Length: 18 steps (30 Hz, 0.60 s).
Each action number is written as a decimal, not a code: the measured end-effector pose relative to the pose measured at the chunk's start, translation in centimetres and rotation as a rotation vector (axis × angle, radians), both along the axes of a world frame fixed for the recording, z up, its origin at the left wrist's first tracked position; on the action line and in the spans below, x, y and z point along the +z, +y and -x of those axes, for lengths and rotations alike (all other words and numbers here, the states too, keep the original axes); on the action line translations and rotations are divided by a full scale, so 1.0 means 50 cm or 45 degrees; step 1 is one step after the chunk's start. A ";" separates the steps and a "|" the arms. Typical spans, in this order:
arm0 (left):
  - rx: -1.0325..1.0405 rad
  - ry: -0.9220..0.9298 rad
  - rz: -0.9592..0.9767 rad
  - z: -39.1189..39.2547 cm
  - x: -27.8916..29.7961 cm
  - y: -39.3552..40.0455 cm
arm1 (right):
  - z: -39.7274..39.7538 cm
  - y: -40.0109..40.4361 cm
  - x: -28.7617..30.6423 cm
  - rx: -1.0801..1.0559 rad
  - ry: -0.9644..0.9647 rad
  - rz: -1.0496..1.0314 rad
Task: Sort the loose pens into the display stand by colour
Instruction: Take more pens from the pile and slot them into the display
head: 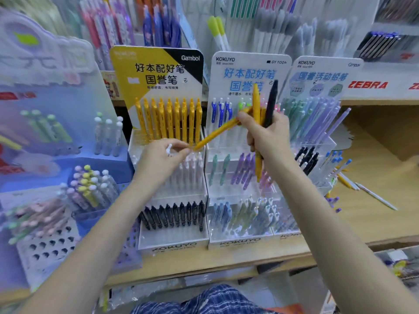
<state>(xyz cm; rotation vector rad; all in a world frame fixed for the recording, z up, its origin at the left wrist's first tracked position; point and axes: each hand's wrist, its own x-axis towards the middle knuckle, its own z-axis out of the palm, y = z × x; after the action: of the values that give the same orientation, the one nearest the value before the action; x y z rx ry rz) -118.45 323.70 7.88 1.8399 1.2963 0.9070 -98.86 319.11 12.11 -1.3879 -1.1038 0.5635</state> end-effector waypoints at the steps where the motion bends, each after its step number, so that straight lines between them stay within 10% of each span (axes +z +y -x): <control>1: 0.087 0.168 -0.095 0.018 0.001 0.010 | 0.017 0.023 0.015 0.009 -0.138 -0.052; 6: 0.230 0.729 -0.154 0.091 -0.017 0.052 | 0.126 0.120 0.034 0.105 -0.639 -0.287; 18: 0.190 0.833 -0.136 0.121 -0.039 0.092 | 0.240 0.198 0.003 0.131 -1.245 0.106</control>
<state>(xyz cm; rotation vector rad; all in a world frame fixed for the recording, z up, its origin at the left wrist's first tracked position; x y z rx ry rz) -124.49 328.30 5.95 2.2492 1.8188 0.4540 -110.85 328.99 12.27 -1.7308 -1.9408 -0.0496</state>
